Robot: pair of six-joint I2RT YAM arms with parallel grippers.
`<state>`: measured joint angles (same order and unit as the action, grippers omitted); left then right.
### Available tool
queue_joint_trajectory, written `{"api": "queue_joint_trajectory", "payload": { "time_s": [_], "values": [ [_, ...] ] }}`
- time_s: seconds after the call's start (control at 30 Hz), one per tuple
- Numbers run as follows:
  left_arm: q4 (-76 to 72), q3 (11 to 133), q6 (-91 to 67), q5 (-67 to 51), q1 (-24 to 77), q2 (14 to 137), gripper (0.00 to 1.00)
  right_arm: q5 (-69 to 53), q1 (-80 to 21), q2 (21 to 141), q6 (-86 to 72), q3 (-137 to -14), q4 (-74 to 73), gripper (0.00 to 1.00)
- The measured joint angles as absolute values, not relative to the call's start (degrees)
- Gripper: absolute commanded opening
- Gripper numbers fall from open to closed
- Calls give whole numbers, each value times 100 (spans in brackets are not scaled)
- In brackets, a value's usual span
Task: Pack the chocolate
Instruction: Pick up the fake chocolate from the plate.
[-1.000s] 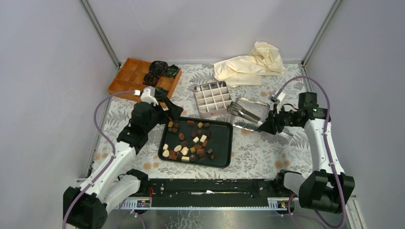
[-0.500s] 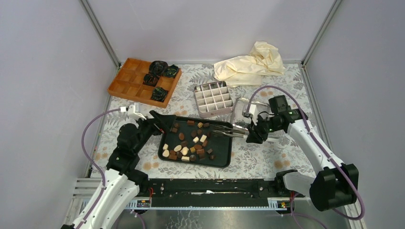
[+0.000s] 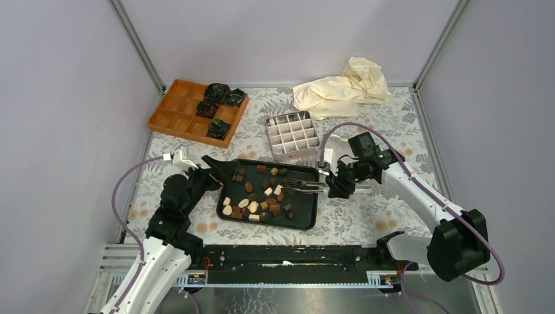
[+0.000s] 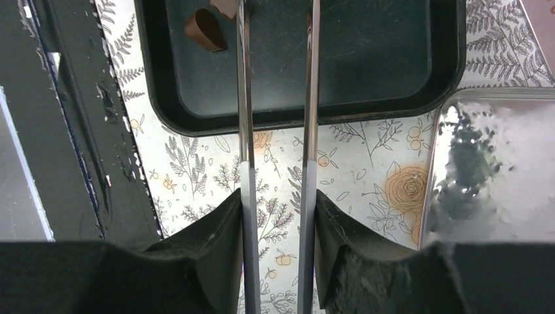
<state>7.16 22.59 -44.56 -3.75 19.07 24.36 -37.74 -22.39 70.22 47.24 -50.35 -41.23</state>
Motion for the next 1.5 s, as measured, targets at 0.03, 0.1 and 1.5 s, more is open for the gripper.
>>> {"api": "queue_joint_trajectory", "payload": {
  "time_s": [0.03,0.1,1.5],
  "values": [
    [714,2200,-4510,-379,1907,2403,97,-3699,-2285,7063,4713,-5035,-4106,45],
    [722,2102,-4606,-390,1907,2370,97,-3588,-2316,7116,4678,-5035,-4066,45],
    [198,1861,-4939,-530,1907,2818,96,-2971,-2327,8202,4016,-5317,-3516,49]
  ]
}}
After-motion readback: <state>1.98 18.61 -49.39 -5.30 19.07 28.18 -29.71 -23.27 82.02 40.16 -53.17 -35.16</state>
